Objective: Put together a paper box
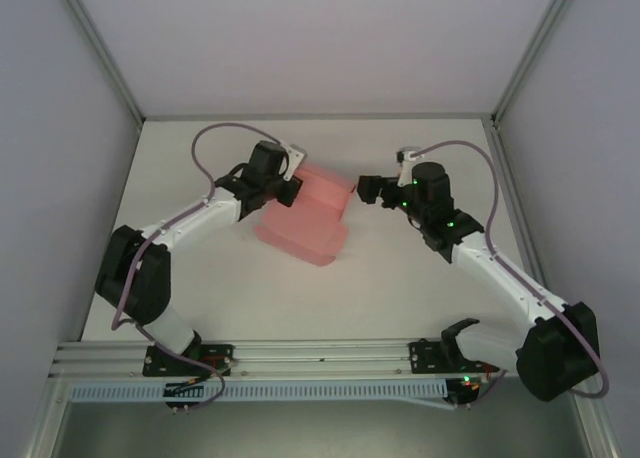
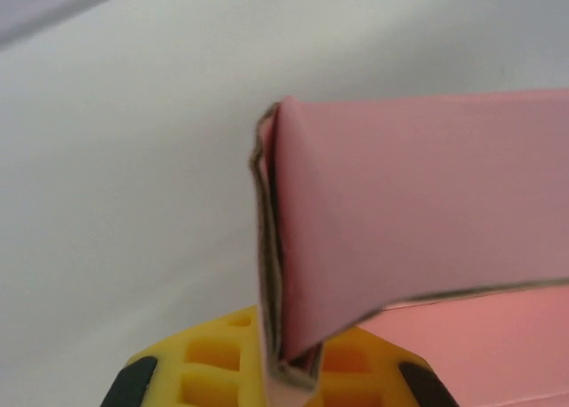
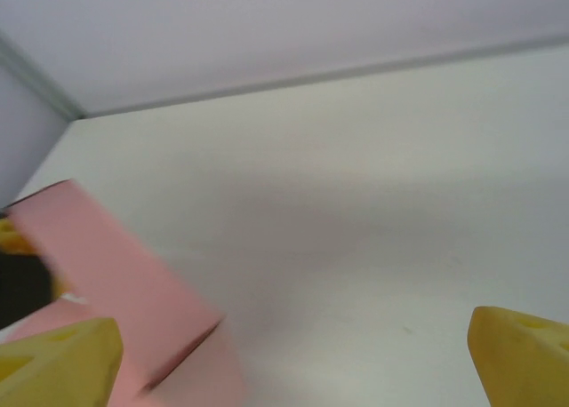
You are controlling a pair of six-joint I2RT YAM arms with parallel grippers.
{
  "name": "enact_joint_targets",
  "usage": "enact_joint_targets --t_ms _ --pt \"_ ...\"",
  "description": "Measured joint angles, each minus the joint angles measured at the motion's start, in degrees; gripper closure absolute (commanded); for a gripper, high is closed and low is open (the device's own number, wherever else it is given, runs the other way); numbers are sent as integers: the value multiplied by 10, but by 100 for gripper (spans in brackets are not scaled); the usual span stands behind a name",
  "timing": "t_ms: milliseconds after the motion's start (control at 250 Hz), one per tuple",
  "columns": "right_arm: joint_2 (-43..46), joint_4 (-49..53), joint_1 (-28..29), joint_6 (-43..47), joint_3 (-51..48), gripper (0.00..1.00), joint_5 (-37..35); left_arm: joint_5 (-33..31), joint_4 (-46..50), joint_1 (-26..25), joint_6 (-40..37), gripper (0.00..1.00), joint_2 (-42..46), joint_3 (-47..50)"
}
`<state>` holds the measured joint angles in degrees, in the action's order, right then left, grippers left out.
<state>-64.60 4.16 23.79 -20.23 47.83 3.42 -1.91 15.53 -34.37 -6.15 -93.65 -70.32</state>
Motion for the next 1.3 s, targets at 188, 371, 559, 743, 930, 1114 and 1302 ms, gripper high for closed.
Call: enact_joint_targets --t_ms 188,371,559,743,930,1114,1302 --pt "56 104 -55 -13 -12 0 -2 -40 134 -28 -215 100 -54 -78" --pt "89 140 -73 -12 -49 0 0 -109 218 -58 -363 100 -125 -171" --pt "87 166 -87 -12 -57 0 12 -193 285 -104 -464 100 -214 -250" --pt "87 170 -96 -10 -59 0 17 -256 286 -149 -530 89 -276 -269" --pt "92 173 -102 -8 -75 0 19 -266 276 -172 -555 56 -318 -290" --pt "109 182 -108 -8 -84 0 21 -264 277 -170 -551 34 -324 -302" --pt "113 182 -108 3 -84 0 38 -226 271 -170 -525 13 -309 -318"
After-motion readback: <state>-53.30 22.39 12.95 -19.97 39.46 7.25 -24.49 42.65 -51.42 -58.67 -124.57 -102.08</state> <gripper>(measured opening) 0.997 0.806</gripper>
